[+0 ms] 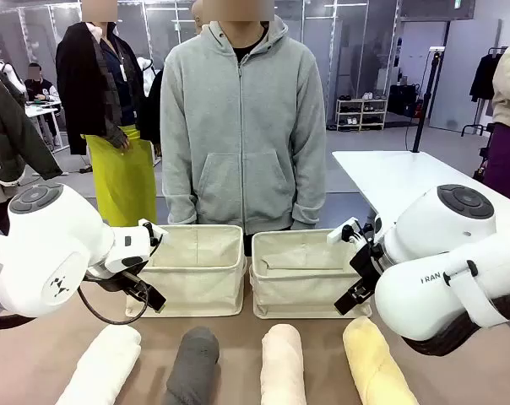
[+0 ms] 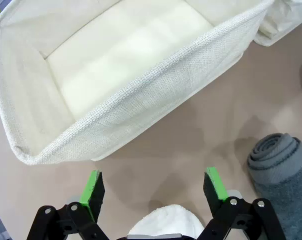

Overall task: Divide the towels into two baskets.
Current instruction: Pick up one hotel-folded towel and place it in the Fabric basket indicated by the person.

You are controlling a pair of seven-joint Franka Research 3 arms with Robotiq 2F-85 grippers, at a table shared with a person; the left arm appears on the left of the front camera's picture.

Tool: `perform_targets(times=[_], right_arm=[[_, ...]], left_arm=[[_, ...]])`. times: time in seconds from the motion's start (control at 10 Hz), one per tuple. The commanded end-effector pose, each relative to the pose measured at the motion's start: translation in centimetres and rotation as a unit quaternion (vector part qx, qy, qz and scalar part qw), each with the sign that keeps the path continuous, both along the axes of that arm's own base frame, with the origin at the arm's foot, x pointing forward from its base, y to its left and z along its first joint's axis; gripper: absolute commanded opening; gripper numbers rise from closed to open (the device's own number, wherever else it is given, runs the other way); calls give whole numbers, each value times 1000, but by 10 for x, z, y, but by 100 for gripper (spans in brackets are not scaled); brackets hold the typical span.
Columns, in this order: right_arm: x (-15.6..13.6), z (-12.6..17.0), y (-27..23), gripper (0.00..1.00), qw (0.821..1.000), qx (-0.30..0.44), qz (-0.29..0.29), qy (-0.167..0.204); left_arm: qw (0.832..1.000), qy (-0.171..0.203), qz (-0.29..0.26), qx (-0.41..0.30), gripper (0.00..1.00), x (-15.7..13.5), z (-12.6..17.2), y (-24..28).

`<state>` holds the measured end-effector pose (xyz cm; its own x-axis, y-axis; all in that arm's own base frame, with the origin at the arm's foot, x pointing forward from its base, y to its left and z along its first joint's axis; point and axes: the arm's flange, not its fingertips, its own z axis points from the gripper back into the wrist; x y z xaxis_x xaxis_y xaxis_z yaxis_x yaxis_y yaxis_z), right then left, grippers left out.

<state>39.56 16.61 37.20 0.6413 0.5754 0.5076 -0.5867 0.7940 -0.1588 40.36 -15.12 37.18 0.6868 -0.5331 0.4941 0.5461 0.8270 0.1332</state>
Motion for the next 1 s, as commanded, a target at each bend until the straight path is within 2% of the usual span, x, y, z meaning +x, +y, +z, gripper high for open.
perform_targets(times=[0.0,0.9], right_arm=[[0,0,0,100,1000,0,0,0],[0,0,0,100,1000,0,0,0]], left_arm=[[1000,0,0,0,100,0,0,0],[1000,0,0,0,100,0,0,0]])
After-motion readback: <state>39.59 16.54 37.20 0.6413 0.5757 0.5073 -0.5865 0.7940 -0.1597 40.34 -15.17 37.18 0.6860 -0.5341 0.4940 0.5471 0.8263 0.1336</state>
